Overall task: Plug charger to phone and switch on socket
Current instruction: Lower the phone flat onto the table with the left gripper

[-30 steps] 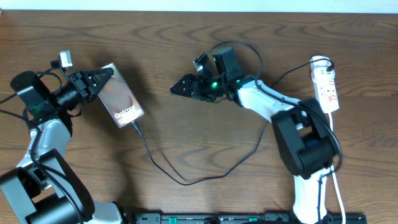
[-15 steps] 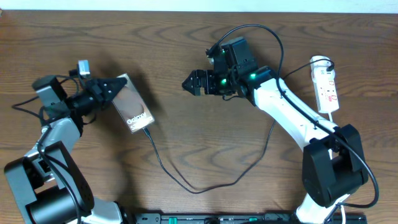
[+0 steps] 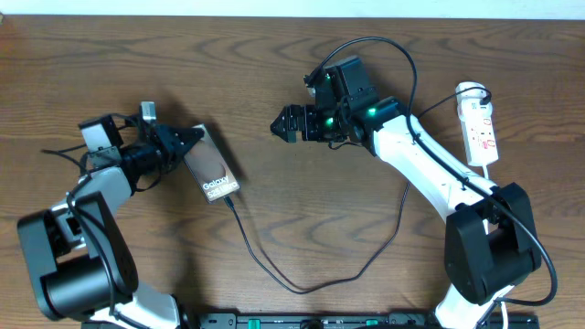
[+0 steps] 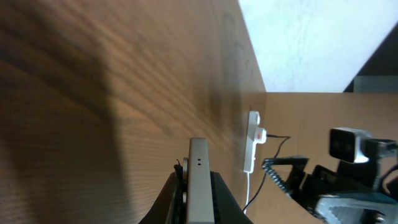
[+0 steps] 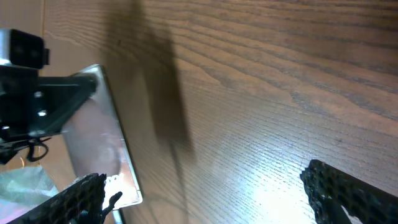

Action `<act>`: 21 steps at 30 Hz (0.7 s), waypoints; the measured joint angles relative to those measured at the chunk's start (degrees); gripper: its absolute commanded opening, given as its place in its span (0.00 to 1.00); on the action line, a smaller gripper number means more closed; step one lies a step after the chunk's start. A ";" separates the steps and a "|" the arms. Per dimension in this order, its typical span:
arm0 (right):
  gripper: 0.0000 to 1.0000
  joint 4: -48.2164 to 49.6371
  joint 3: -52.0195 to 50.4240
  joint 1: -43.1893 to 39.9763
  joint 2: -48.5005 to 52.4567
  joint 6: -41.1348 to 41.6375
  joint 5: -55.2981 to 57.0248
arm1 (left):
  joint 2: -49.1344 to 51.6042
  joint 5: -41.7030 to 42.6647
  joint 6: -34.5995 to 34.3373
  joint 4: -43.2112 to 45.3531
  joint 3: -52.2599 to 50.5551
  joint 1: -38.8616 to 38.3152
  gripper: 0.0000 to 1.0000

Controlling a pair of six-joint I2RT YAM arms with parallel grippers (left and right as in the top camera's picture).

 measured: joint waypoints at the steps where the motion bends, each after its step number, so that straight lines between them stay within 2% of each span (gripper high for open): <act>1: 0.99 0.00 0.00 0.09 0.00 -0.02 -0.02 | 0.70 -0.11 0.15 -0.04 0.00 -0.13 0.07; 21: 0.99 -0.02 0.00 0.96 0.00 -0.02 0.00 | 5.92 -3.04 3.61 -2.91 0.00 -0.28 0.07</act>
